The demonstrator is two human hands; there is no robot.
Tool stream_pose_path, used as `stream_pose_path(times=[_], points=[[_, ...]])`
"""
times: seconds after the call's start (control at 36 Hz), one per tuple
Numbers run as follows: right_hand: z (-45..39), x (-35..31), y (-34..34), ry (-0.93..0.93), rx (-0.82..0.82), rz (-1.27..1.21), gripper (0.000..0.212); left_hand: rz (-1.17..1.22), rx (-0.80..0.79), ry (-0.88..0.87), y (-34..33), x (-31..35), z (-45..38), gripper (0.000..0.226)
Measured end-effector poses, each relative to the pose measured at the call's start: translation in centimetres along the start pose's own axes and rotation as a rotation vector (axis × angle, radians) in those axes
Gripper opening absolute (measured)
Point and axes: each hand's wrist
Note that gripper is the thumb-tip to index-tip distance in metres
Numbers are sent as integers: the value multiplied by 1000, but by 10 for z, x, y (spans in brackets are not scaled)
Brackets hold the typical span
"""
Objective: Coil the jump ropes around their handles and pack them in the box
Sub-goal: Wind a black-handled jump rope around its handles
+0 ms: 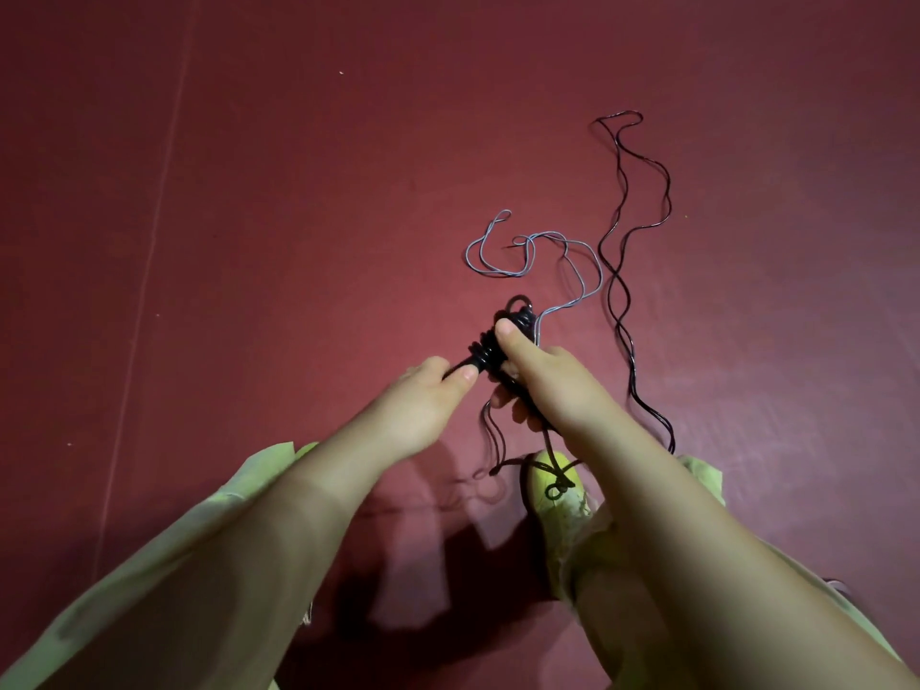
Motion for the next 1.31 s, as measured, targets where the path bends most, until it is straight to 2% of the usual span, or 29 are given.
stream_pose_path(times=[0.14,0.33,0.39,0.47,0.5,0.56,0.64,0.72,0.81,0.92,1.0,1.19,1.31], points=[[3,-1,-8,99,20,-13,40,185,61,48,6,0,-1,24],[5,-3,-6,158,29,-52,38,192,70,37,9,1,0,46],[7,-5,-3,187,8,-101,38,302,-10,-15,10,5,4,48],[10,-8,0,213,-7,-240,31,704,-223,11,13,13,12,37],[12,-10,1,195,-4,-307,29,828,-322,47,14,15,14,41],[10,-11,2,175,-21,-455,29,1009,-491,87,16,15,17,66],[7,-12,-1,230,-63,-501,28,1132,-561,105,16,17,18,77],[4,-9,0,257,-67,-405,42,1160,-522,155,17,18,17,74],[4,-7,8,201,-122,-254,48,1145,-497,204,23,15,13,65],[6,-6,13,110,-221,-199,47,912,-437,200,21,11,12,57],[5,-4,13,60,-164,-68,55,775,-343,205,15,10,11,56],[4,-4,7,-16,-43,111,64,661,-220,238,10,9,8,57],[5,-4,5,7,72,272,70,491,-88,222,8,6,6,52]])
Point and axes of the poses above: each hand's wrist, its own z-axis away from the middle knuckle, its own y-axis out of the back of the hand, x = y × z, and after that the axes turned 10 degrees about -y, right-handed
